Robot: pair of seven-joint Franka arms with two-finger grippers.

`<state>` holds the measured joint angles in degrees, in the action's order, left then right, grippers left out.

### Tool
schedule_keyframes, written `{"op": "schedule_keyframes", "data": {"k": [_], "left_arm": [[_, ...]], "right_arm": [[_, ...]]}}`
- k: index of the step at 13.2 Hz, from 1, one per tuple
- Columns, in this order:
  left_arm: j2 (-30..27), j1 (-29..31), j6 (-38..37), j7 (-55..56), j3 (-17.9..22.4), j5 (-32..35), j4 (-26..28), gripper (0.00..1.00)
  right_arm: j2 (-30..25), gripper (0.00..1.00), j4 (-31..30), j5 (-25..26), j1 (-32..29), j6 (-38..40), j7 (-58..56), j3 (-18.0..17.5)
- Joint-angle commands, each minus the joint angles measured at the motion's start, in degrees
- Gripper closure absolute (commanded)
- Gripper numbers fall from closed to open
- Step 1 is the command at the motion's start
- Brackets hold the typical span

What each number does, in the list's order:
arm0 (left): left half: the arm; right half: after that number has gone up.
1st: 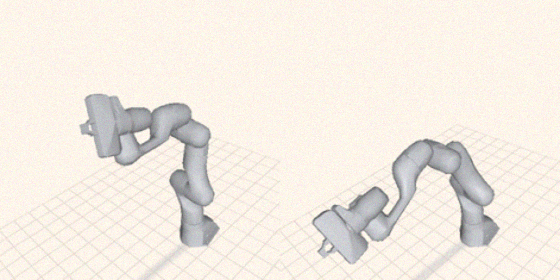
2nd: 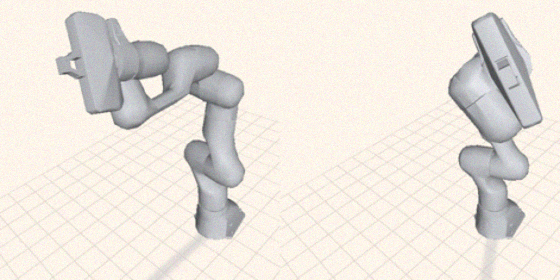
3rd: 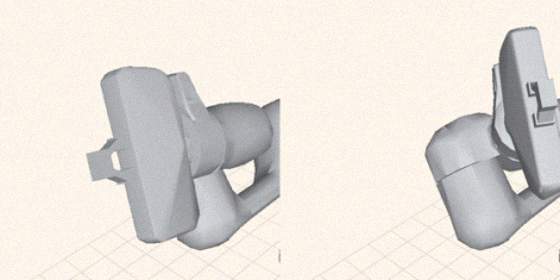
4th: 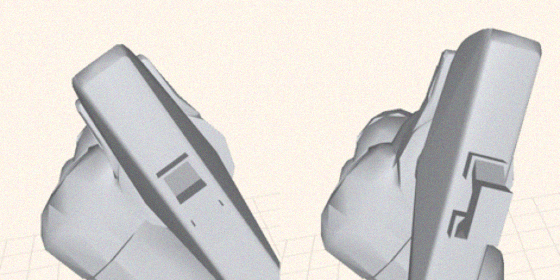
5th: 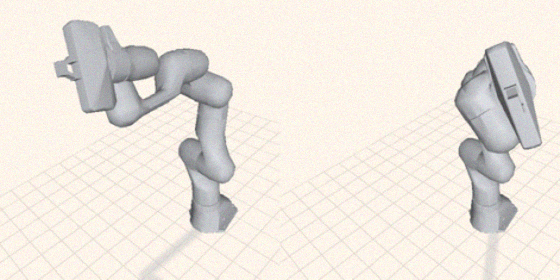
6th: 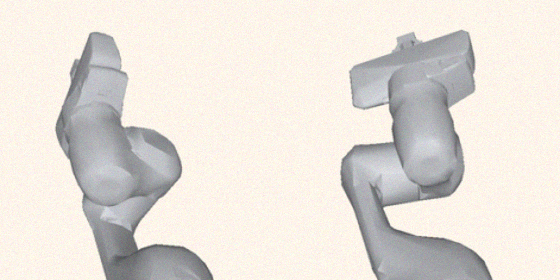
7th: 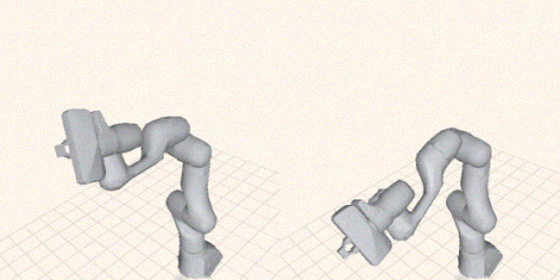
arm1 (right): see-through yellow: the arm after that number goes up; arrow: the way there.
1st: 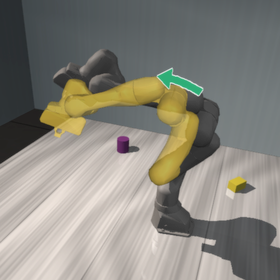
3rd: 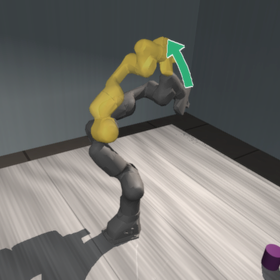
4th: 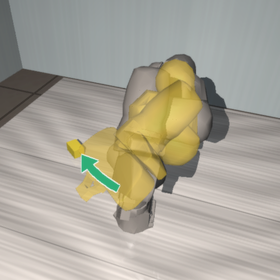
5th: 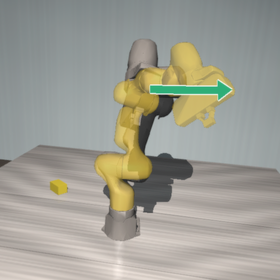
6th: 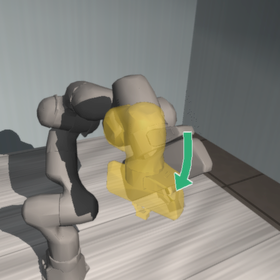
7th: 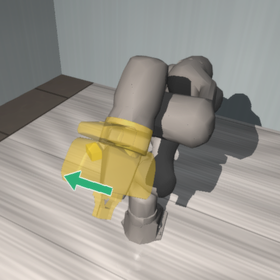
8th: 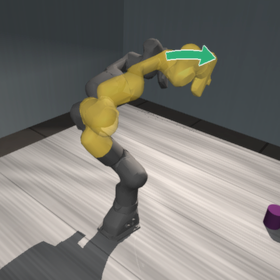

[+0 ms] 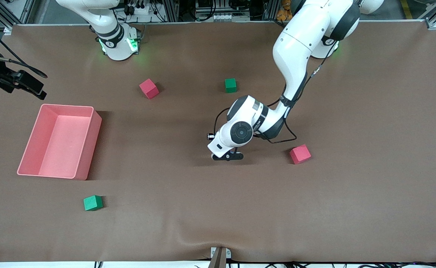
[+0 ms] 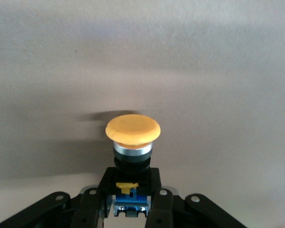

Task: Place and upright button with both arms
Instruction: 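Close the left gripper around the button's base, then lift and rotate the button cap-up with the left gripper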

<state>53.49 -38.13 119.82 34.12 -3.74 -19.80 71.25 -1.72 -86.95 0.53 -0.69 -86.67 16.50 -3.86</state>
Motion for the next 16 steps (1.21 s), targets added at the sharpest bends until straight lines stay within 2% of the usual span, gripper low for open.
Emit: {"op": "schedule_keyframes", "data": {"k": [1,4,5,7,8,11,13,16], "left_arm": [[-2.76,-3.51,1.9,7.07,2.76,2.81,-0.06,1.0],[-3.3,-11.15,8.3,19.19,8.99,7.57,-0.06,1.0],[-3.3,-14.57,10.5,23.23,12.32,9.06,-0.06,1.0],[-2.95,-21.77,11.32,31.58,19.17,15.63,0.12,1.0],[-2.51,-23.98,11.4,36.32,20.86,19.84,0.47,1.0],[-1.64,-25.49,11.49,48.02,20.79,36.0,0.91,1.0],[0.12,-26.03,12.45,50.34,20.79,46.99,0.82,1.0],[2.41,-26.03,21.4,58.75,20.97,58.69,0.82,1.0]], "right_arm": [[-1.01,0.0,-0.85,0.61,-1.42,-0.78,-0.59,-0.89],[-0.92,0.0,-0.94,0.53,-1.33,-1.05,-0.59,-0.89],[-0.92,0.0,-0.85,0.53,-1.33,-1.05,-0.59,-0.89],[-0.92,0.0,-0.85,0.53,-1.15,-1.14,-0.5,-0.89],[-0.83,0.0,-0.85,0.35,-1.07,-1.22,-0.5,-0.89],[-0.83,0.0,-0.85,0.35,-1.33,-1.14,-0.5,-0.89],[-0.83,0.0,-0.85,0.35,-1.24,-1.14,-0.5,-0.89],[-0.83,0.0,-0.85,0.44,-1.41,-0.61,-0.59,-0.8]]}}
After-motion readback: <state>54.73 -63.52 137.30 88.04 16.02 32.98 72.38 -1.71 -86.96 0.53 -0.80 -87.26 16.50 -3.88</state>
